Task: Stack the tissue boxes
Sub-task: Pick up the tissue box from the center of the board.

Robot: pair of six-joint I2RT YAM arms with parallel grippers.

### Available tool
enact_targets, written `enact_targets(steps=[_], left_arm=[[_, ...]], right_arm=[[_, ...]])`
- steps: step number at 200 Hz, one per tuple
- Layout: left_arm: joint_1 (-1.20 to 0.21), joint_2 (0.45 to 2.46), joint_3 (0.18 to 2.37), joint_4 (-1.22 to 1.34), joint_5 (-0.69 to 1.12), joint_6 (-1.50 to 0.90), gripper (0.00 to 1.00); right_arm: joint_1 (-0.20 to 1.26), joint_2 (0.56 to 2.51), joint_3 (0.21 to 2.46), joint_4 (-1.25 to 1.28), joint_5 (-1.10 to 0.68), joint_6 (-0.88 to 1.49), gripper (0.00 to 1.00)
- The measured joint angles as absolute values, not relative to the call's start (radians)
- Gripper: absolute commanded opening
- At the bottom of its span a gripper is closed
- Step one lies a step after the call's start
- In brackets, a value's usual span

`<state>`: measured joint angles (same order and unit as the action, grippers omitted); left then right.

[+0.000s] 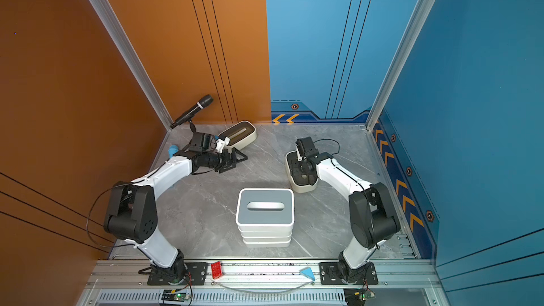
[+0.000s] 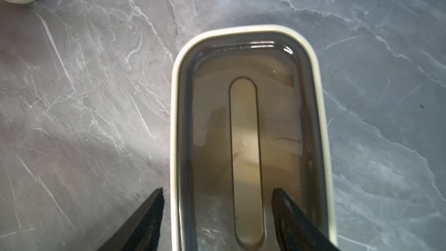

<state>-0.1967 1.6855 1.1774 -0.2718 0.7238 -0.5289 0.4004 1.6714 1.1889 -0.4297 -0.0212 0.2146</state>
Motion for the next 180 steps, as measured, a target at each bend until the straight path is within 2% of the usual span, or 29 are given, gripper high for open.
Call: enact_targets(steps=[34,88,128,180], left_arm=[[-0.203,1.714,1.190,-0.288,0.733,-0.521,0.98],[-0.204,1.725,1.191,-0.302,0.735,-0.520,0.98],[-0.205,1.725,1.191,-0.305,0.736,-0.516,0.98],[-0.205,1.725,1.191,-0.305,0.738,-0.516,0.98]], right_arm=[[0.427,1.724,1.211,-0.420,-0.019,0.194,0.63],[0.436,1.780,1.219,-0.418,0.022,0.186,0.63],[0.443,1.790,1.222,-0.418,0.056,0.174,0.58],[0.445,1.793,1.222,-0.418,0.058,0.172,0.46]])
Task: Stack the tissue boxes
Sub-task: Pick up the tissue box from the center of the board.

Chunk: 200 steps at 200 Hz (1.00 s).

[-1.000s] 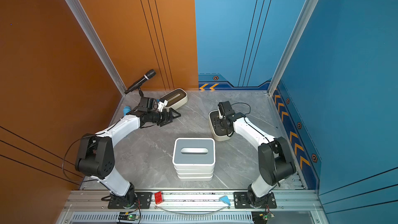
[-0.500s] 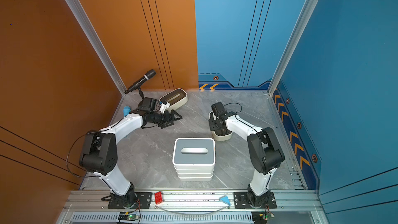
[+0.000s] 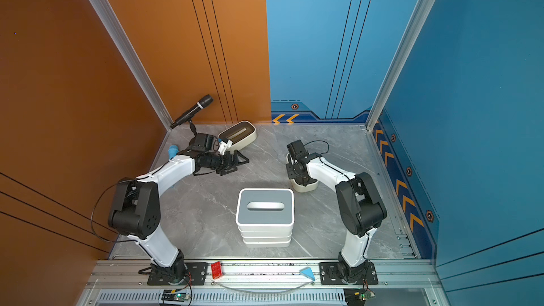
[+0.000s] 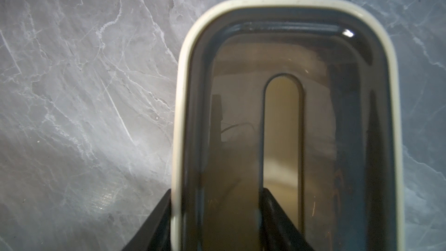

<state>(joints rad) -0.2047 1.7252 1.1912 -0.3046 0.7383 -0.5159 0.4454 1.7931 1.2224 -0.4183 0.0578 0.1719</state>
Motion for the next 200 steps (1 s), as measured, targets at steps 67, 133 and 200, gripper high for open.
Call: enact_targets(steps=[67,133,200], left_arm=[[-0.204,1.725,1.192,-0.305,0.738,-0.513,0.98],[-0.203,1.723,1.192,-0.284,0.748,-0.517,0.98],[-0.185,1.622,1.127,-0.113,0.727,-0.614,0.98]], right_arm=[[0.434,1.775,1.223,-0.451,0.035,0.174,0.37],[0.233,1.518,1.135,-0.498,-0.143,0.207,0.36],[0.193,1.340,1.127,-0.596,-0.200,0.160,0.37]])
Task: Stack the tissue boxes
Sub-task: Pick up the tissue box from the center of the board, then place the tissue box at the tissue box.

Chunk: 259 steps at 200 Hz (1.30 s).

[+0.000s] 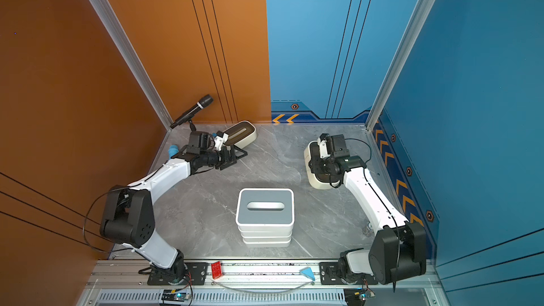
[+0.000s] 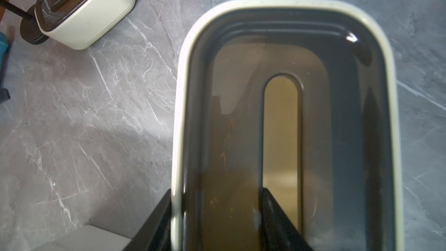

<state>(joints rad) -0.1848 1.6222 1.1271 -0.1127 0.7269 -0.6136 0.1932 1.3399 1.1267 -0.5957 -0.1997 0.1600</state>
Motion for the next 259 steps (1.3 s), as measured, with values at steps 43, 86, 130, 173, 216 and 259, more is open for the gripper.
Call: enact_targets(steps=[43,86,130,173,216,259], left_arm=[[-0.183,1.554,1.087,-0.032,0.683,-0.641,0.98],[-0.167,1.491,1.048,0.040,0.687,-0.645,0.98],[-0.120,1.507,1.048,0.094,0.762,-0.651,0.98],[-0.103,1.507,1.047,0.114,0.815,-0.652,0.98],[-0.114,1.457,1.047,0.104,0.836,-0.638,0.98],[-0.165,1.295,1.028,-0.104,0.773,-0.595,0.98]], right_arm=[[0.243,1.326,1.230,-0.727,-0.216,0.072,0.37],[0.353,1.327,1.376,-0.802,-0.207,-0.036,0.37],[0.395,1.362,1.514,-0.874,-0.205,-0.115,0.37],[0.461,1.445,1.724,-0.975,-0.206,-0.193,0.36],[0.554,1.494,1.868,-1.073,-0.213,-0.257,0.36],[0.632,1.501,1.918,-1.138,-0.214,-0.292,0.36]])
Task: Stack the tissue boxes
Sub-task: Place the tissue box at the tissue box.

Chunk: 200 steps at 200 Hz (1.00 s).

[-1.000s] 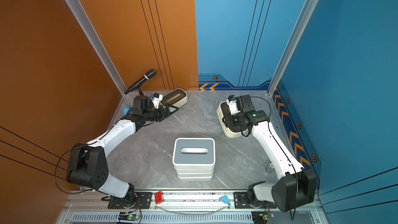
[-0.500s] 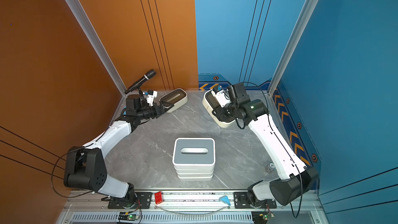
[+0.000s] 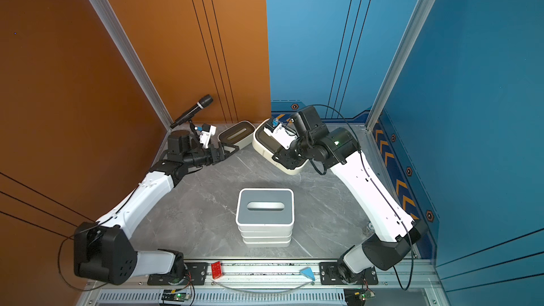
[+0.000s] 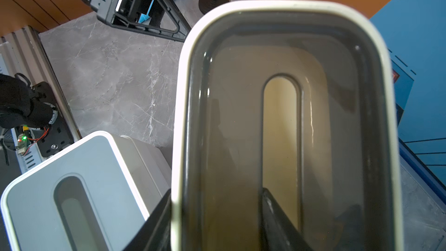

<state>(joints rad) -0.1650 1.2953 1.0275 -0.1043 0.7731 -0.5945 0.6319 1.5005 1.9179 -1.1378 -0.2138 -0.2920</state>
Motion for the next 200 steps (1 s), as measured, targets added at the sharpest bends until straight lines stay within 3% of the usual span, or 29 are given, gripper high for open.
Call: enact_targets(steps=[93,200], left_arm=[[-0.143,0.854,0.912,-0.428,0.748,-0.691,0.98],[-0.143,0.697,0.836,-0.488,0.866,-0.841,0.98]], right_arm=[[0.728,1.505,1.948,-1.258,-0.214,-0.374,0.36],[0.878,1.517,2.042,-1.403,-0.224,-0.458,0.36]])
